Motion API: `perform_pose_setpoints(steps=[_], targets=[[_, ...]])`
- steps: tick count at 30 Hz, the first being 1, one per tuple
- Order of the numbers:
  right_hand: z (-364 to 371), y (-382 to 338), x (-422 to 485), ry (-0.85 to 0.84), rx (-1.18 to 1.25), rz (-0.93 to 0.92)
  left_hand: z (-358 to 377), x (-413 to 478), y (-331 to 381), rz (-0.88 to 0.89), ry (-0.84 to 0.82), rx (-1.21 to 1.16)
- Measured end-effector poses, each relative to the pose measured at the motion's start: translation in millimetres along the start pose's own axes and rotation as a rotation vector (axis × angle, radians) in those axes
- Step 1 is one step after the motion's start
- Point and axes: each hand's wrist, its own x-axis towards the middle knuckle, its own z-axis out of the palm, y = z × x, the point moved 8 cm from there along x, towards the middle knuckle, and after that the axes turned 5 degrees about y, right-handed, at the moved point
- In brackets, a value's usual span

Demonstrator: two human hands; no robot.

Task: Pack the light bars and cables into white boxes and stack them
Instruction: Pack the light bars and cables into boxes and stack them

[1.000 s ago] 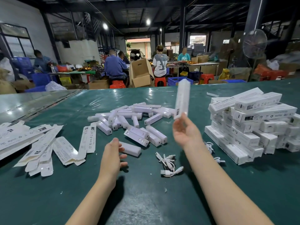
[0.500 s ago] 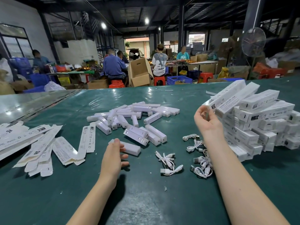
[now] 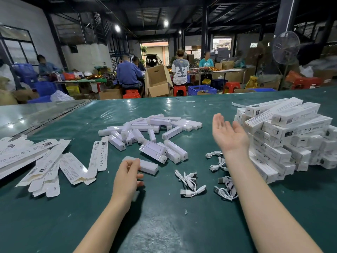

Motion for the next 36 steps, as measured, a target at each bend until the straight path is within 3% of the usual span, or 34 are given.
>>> perform_pose_setpoints(steps=[4,7,9,11,14,17,21,27,29,33,36], targets=[[-15.9,47.3,-10.6,0.002,-0.358,0.103,-7.0,1.0,5.9,0.154,0.025,0.260],[-32.3,73.8,-15.9,-0.065,-0.973,0.001,-20.1,2.1,23.2,0.371,0.123,0.528],[-38.7,88.1,-19.7,-0.229,-1.609,-0.251,-27.9,8.1,25.3,0.437,0.154,0.703],[-53.2,113.3,-26.8,-0.509,-2.123,-0.408,-38.2,19.3,12.8,0.337,0.176,0.957],[-79.8,143.3,-38.8,-0.956,-2.633,-0.551,-60.6,29.9,-6.8,0.116,0.172,1.240],[-81.9,146.5,-41.7,-0.988,-2.695,-0.598,-71.8,35.3,-16.6,0.002,0.129,1.302],[-79.4,142.6,-41.1,-0.941,-2.706,-0.603,-62.3,31.8,0.4,0.110,0.209,1.315],[-74.7,137.0,-41.9,-0.885,-2.642,-0.624,-53.1,26.3,1.7,0.147,0.144,1.317],[-71.8,134.9,-43.1,-0.868,-2.572,-0.654,-53.6,25.6,6.8,0.189,0.172,1.155],[-66.5,129.1,-39.2,-0.805,-2.368,-0.654,-59.2,26.0,18.0,0.235,0.277,0.601],[-62.0,120.2,-34.9,-0.657,-2.168,-0.578,-50.2,13.7,35.2,0.368,0.297,0.344]])
